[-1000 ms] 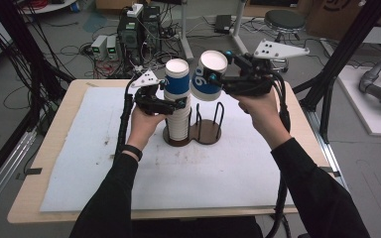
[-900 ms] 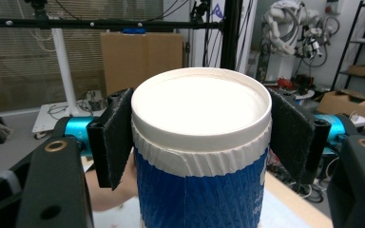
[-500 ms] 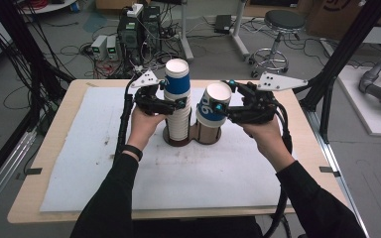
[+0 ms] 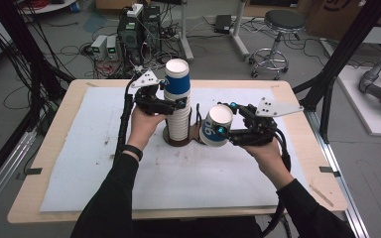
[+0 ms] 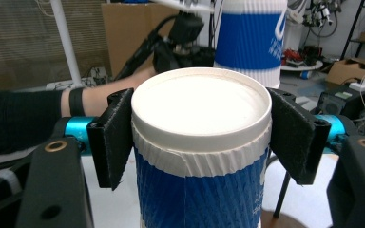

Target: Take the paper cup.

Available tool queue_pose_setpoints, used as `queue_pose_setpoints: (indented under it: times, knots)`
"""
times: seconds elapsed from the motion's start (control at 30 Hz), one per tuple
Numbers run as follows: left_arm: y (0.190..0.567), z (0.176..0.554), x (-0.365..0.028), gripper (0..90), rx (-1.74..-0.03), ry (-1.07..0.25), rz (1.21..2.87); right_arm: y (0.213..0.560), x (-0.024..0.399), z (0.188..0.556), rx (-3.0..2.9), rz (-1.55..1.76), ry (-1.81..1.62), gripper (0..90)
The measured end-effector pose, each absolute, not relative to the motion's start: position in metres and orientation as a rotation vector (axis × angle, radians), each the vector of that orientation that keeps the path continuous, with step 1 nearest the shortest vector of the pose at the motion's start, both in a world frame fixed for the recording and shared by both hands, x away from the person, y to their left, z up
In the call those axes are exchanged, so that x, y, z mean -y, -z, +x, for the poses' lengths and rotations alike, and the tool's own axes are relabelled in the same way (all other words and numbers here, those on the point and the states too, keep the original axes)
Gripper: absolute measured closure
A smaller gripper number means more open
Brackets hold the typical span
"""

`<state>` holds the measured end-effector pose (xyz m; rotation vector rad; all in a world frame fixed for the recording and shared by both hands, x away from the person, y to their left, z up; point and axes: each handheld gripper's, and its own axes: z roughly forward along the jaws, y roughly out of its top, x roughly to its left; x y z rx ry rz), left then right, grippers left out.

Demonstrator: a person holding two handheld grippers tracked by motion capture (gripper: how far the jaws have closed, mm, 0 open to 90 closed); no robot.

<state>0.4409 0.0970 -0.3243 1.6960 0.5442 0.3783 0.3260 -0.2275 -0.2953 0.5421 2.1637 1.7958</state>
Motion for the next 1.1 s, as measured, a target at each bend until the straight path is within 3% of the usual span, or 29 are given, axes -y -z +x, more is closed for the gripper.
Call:
queue_pose_setpoints:
  times: [0.5, 0.97, 1.1]
  knots:
    - [0.324, 0.440, -0.097, 11.3, -0.547, -0.383, 1.699, 0.353, 0.239, 0.313, -2.199, 0.631, -1.786, 30.0]
    - [0.322, 0.438, -0.095, 10.9, -0.561, -0.400, 1.714, 0.362, 0.239, 0.314, -2.230, 0.638, -1.773, 30.0]
    - [0.321, 0.437, -0.095, 6.6, -0.584, -0.407, 1.724, 0.362, 0.240, 0.315, -2.228, 0.643, -1.774, 30.0]
